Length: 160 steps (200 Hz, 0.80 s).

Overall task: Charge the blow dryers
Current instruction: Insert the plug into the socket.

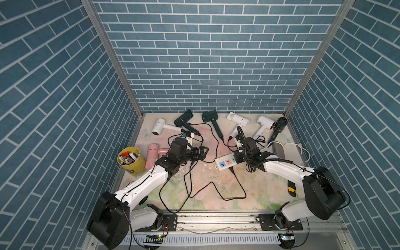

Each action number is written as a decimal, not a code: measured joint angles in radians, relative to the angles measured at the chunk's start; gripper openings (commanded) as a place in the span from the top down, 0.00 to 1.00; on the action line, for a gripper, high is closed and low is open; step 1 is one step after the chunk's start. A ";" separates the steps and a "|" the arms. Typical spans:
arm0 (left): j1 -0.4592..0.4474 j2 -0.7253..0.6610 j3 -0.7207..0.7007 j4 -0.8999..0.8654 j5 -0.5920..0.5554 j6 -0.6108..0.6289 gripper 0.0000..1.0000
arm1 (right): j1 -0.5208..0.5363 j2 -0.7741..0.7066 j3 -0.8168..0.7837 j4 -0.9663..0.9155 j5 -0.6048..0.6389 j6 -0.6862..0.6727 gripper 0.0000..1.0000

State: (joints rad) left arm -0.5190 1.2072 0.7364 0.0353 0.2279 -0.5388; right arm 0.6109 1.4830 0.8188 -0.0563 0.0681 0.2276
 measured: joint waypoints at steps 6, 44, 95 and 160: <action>0.000 0.000 0.000 0.001 -0.002 0.001 0.01 | 0.002 0.002 -0.006 0.008 0.000 0.000 1.00; 0.002 0.000 0.000 0.005 -0.015 0.001 0.01 | 0.025 0.003 -0.040 0.043 0.030 0.003 1.00; 0.003 0.000 0.000 0.007 -0.019 0.001 0.01 | 0.058 0.008 -0.060 0.090 0.090 0.028 1.00; 0.003 0.006 0.000 0.008 -0.018 0.001 0.00 | 0.071 0.025 -0.063 0.132 0.113 0.050 1.00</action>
State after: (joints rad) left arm -0.5163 1.2129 0.7361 0.0429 0.2096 -0.5377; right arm 0.6815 1.5078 0.7559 0.0753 0.1806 0.2775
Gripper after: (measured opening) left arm 0.994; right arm 0.181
